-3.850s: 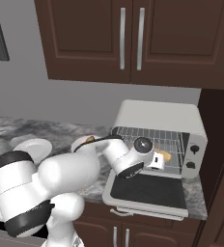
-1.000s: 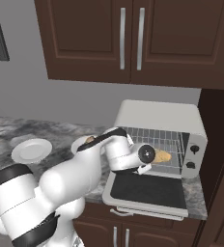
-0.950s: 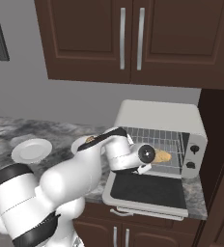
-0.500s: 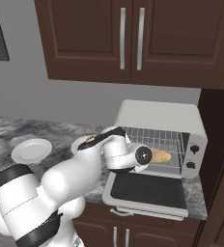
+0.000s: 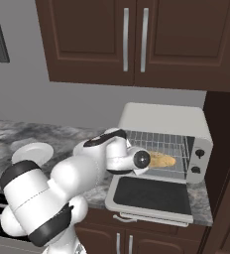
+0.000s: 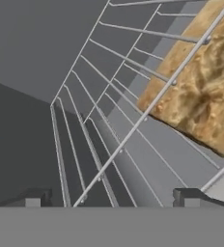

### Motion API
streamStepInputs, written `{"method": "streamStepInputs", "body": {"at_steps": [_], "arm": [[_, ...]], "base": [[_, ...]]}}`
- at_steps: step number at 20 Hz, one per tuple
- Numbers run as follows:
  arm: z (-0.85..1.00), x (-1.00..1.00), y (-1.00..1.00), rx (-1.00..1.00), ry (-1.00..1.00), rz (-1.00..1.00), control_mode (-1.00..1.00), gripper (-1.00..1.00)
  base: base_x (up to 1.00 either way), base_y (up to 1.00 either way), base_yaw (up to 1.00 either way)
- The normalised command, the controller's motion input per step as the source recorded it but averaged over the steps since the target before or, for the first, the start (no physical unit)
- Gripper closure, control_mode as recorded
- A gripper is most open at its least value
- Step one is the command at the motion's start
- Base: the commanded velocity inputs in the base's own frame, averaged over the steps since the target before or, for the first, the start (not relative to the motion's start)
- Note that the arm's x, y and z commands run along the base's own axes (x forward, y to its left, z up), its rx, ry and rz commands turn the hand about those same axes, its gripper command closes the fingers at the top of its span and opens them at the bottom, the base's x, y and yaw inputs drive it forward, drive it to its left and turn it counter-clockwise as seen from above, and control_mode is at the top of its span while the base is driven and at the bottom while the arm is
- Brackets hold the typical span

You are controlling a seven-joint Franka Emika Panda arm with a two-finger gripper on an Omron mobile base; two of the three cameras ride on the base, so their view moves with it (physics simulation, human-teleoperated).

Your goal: Open the toaster oven door. Place the baguette on the bottom rack in the toaster oven and place the chicken drumstick on the top rack.

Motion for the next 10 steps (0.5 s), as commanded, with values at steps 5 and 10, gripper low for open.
{"method": "streamStepInputs", "body": {"at_steps": [5,10], "arm": [[-0.12,0.13,-0.13,0.00,0.00,0.00,-1.00,-1.00],[-0.04,0.10,-0.14,0.00,0.00,0.02,-1.00,-1.00]], "base": [[0.00,0.00,0.00],[0.00,0.00,0.00]]}}
